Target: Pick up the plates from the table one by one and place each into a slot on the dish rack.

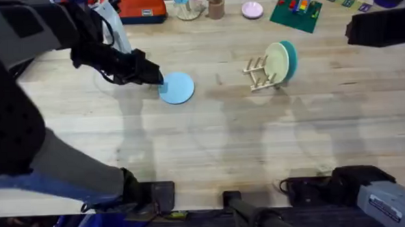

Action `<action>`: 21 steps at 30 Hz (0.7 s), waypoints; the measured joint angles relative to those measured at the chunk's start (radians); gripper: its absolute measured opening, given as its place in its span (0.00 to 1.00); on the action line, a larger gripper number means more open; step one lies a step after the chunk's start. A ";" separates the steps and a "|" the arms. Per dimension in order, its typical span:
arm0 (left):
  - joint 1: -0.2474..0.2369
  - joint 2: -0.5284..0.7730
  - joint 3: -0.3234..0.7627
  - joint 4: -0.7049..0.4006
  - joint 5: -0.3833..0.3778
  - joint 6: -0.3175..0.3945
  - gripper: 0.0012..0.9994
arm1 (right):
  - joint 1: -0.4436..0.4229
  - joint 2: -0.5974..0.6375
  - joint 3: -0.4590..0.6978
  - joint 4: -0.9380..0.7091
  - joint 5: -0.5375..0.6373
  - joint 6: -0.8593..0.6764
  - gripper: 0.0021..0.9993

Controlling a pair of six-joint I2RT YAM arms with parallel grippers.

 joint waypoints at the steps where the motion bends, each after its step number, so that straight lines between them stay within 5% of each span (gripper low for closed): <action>1: 0.000 0.018 0.000 0.011 0.000 0.000 0.04 | 0.000 0.000 0.000 0.000 0.000 0.000 0.99; 21: 0.006 0.126 0.026 0.031 0.005 0.000 0.04 | 0.000 0.000 0.000 0.002 -0.064 0.000 0.99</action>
